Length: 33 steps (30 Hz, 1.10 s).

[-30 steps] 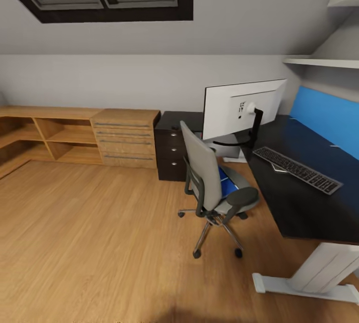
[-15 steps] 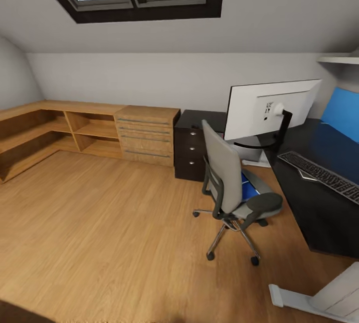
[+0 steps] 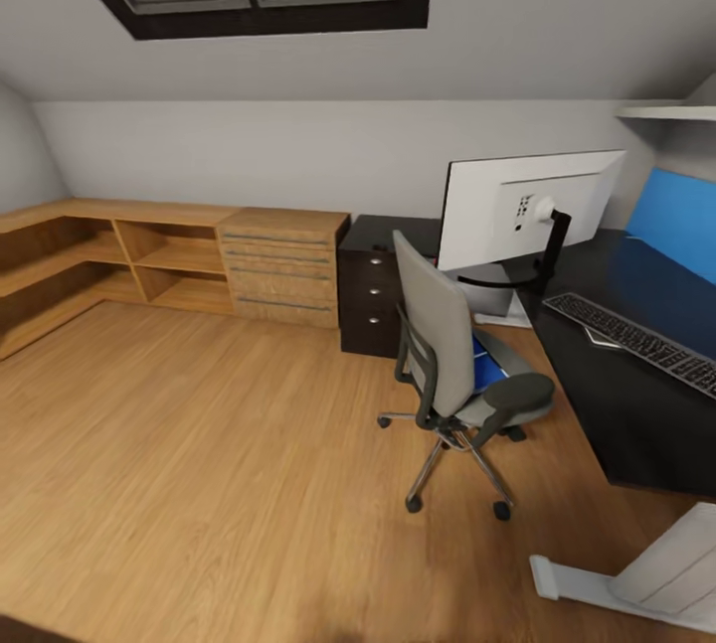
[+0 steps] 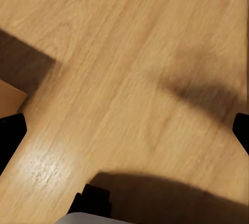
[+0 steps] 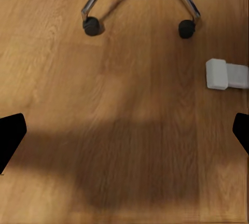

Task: In the bedroom, organize the workspace by keeping the computer under the desk, ensuring the monitor is on the desk, placing the keyboard on the desk next to the monitor, placing the mouse on the desk next to the keyboard, moving the folder from the swivel chair onto the desk next to the mouse, stacking the notebook on top of the folder with the pen on top of the notebook, and positioning the swivel chair next to the desk.

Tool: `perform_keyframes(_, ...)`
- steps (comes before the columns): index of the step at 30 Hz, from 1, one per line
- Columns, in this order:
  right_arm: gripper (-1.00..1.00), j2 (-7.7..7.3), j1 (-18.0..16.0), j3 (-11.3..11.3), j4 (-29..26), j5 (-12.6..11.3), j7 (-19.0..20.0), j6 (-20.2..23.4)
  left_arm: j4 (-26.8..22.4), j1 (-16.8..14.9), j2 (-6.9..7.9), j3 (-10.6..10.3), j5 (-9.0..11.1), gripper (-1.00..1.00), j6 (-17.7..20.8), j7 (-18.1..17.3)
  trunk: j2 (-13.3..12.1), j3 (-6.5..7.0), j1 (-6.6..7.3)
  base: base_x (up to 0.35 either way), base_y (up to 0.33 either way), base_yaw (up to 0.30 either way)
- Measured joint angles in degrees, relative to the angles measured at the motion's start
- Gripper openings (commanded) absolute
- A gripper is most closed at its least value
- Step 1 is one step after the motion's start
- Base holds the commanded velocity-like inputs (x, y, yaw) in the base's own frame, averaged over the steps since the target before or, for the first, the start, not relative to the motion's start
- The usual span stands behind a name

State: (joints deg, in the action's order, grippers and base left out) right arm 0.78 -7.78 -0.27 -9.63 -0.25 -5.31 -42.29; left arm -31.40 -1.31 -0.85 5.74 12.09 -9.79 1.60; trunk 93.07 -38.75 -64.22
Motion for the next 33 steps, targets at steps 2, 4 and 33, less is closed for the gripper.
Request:
perform_keyframes(2, 1.00, 0.00, 0.00, 0.00, 0.00, 0.03, 0.01, 0.00, 0.02, 0.00, 0.01, 0.00, 0.01, 1.00, 0.00, 0.00, 0.80, -0.30, -0.44, 0.000, 0.000, -0.252)
perform_keyframes(4, 1.00, -0.01, 0.00, 0.00, 0.02, 0.07, 0.01, 0.01, 0.02, 0.00, 0.02, 0.00, 0.04, 1.00, 0.00, 0.02, 1.60, -0.61, -0.88, 0.000, 0.000, -0.261)
perform_keyframes(33, 1.00, 0.06, -0.01, 0.05, 0.12, 0.24, 0.11, -0.01, 0.15, 0.01, 0.03, 0.10, 0.28, 1.00, 0.05, 0.18, 13.24, -5.77, -7.25, 0.000, 0.000, -0.145)
